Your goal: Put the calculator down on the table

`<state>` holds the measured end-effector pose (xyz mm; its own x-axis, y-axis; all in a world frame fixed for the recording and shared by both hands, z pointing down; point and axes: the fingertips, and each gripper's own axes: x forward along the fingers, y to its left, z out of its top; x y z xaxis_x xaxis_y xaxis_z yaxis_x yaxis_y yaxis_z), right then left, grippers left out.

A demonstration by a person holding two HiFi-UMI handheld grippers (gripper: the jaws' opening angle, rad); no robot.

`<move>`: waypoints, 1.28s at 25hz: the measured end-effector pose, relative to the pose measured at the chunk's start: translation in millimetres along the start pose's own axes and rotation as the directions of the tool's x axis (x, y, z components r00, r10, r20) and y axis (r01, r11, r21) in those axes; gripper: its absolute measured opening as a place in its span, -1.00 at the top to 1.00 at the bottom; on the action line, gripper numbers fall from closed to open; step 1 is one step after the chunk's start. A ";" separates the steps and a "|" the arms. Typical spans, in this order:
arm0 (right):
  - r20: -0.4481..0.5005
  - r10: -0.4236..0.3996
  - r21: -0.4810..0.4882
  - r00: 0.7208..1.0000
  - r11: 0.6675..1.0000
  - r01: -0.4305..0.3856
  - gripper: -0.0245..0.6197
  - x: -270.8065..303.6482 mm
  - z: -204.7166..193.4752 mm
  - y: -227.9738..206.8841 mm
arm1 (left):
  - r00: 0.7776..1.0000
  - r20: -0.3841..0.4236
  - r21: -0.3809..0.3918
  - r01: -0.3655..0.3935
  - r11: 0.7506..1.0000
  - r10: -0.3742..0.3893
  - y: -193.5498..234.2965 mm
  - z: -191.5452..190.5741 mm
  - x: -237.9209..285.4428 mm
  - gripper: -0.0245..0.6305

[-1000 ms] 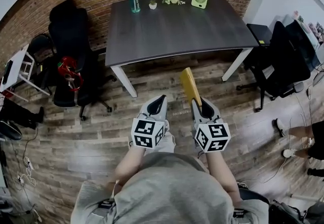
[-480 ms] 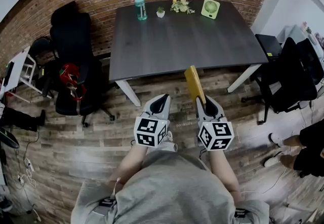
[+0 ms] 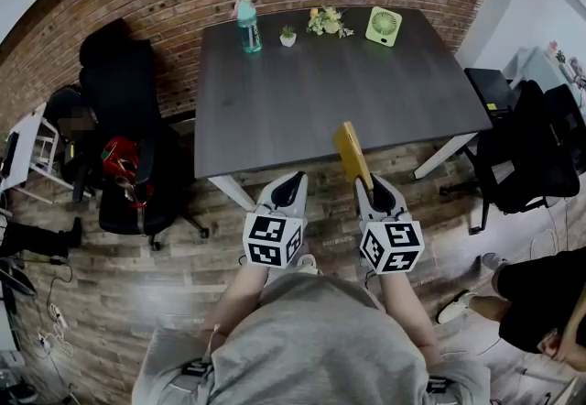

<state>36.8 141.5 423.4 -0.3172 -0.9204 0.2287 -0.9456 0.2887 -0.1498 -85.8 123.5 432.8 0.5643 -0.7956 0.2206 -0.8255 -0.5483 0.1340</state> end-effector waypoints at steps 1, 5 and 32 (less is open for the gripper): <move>-0.002 -0.001 0.000 1.000 1.000 0.001 0.67 7.7 1.4 -2.2 | 1.000 -0.002 -0.002 0.000 1.000 0.000 5.2 1.3 6.4 0.87; -0.008 -0.006 0.005 1.000 1.000 0.006 0.67 36.5 7.1 -10.7 | 1.000 -0.011 -0.004 0.007 1.000 -0.007 22.1 6.7 31.3 0.87; -0.065 -0.030 0.014 0.997 0.999 0.031 0.67 161.0 19.8 -67.6 | 0.998 -0.068 -0.054 -0.002 0.999 -0.002 96.7 12.6 147.6 0.87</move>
<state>51.0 -31.4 451.2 -0.2924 -0.9095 0.2956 -0.9540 0.2561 -0.1557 -82.2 -50.2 466.1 0.5634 -0.7754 0.2851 -0.8261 -0.5321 0.1854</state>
